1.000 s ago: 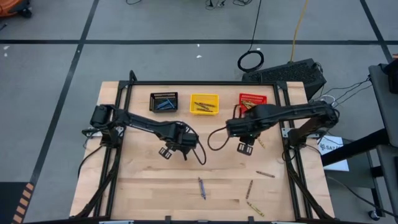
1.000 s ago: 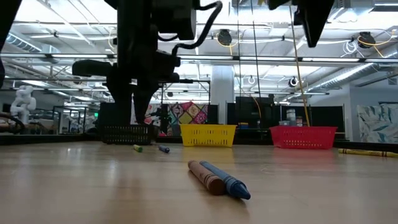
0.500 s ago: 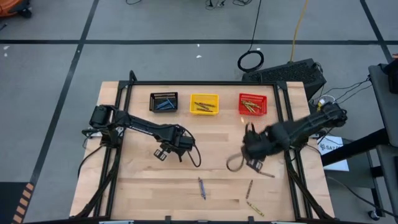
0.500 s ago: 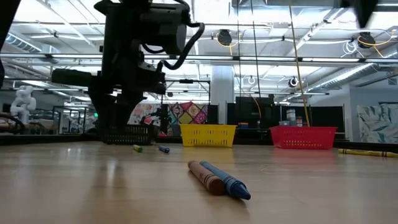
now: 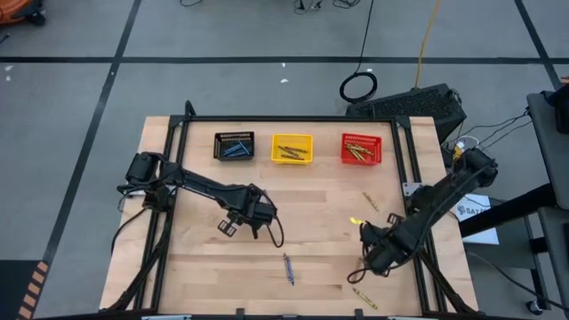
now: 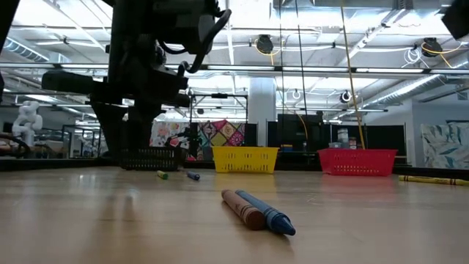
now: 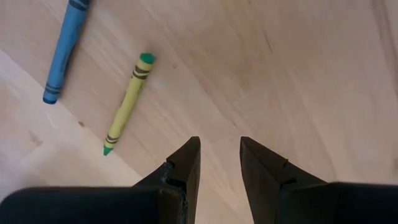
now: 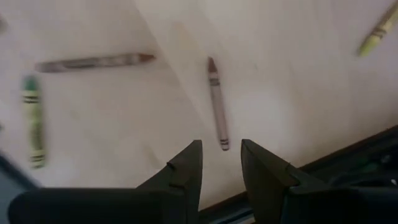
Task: Sort crayons
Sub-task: Put the brown crayon into the yellow bin
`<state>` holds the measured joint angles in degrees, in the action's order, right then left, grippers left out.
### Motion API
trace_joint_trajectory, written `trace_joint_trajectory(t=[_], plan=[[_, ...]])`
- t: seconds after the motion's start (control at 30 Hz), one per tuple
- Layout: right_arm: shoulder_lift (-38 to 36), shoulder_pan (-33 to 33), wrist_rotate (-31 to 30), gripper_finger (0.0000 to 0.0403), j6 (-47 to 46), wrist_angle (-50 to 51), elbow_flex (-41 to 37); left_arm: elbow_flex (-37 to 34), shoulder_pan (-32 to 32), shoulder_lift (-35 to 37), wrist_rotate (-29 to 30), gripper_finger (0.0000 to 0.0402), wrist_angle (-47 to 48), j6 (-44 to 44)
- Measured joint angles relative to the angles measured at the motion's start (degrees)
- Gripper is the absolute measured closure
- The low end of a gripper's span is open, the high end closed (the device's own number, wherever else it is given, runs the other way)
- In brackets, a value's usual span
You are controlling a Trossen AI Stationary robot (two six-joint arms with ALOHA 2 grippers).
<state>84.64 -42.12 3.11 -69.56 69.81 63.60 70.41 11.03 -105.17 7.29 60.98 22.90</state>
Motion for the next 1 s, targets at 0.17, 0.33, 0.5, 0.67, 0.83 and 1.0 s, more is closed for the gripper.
trace_joint_trajectory(t=[0.17,0.33,0.5,0.67,0.83,1.0], plan=[[0.0,-2.0,0.0,0.0305,-1.8,-3.4,-4.8,0.2,0.2,0.0,0.3,0.0297,0.5,-2.4],[0.0,-3.5,2.3,0.0305,-0.3,-13.9,-8.5,0.2,0.4,0.0,0.4,0.0297,1.0,-3.2],[0.0,-3.5,2.7,0.0305,0.0,-15.9,-12.0,0.2,0.4,0.0,0.4,0.0297,1.0,-3.3],[0.0,-3.5,2.9,0.0305,0.3,-20.2,-16.2,0.2,0.4,0.0,0.4,0.0297,1.1,-4.6],[0.0,-3.5,2.9,0.0305,0.4,-20.5,-18.6,0.2,0.5,0.0,0.5,0.0297,1.1,-4.6],[0.0,-3.5,3.1,0.0305,1.3,-25.6,-20.5,0.2,0.5,0.0,0.5,0.0297,1.0,-4.6]])
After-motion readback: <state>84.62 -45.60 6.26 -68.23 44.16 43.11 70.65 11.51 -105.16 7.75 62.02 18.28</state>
